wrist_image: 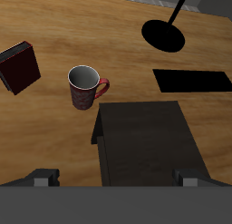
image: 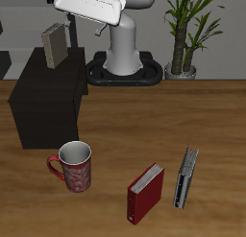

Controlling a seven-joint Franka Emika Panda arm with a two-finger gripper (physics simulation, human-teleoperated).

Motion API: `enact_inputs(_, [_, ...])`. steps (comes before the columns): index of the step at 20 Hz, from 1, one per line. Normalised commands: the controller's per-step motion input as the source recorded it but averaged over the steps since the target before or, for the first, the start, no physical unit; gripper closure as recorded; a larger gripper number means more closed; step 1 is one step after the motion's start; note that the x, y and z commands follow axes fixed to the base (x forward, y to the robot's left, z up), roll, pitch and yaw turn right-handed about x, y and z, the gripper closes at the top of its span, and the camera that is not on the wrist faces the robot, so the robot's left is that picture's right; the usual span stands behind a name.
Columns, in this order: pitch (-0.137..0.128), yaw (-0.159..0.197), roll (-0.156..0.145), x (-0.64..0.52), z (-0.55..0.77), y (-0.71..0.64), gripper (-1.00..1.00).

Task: Place the yellow book upright on top of the shelf and place the red mug on top of the shelf

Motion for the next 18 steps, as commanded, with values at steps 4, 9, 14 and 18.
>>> enact_inputs(4, [0.074, 0.101, 0.041, 0.55, -0.1, 0.36, -1.0])
enact_inputs(9, [0.086, 0.139, 0.063, 0.74, -0.26, 0.15, -1.0])
enact_inputs(14, [0.09, 0.054, 0.067, 0.68, -0.21, -0.01, -1.0])
enact_inputs(18, [0.082, -0.021, 0.1, 0.64, -0.16, -0.11, -1.0])
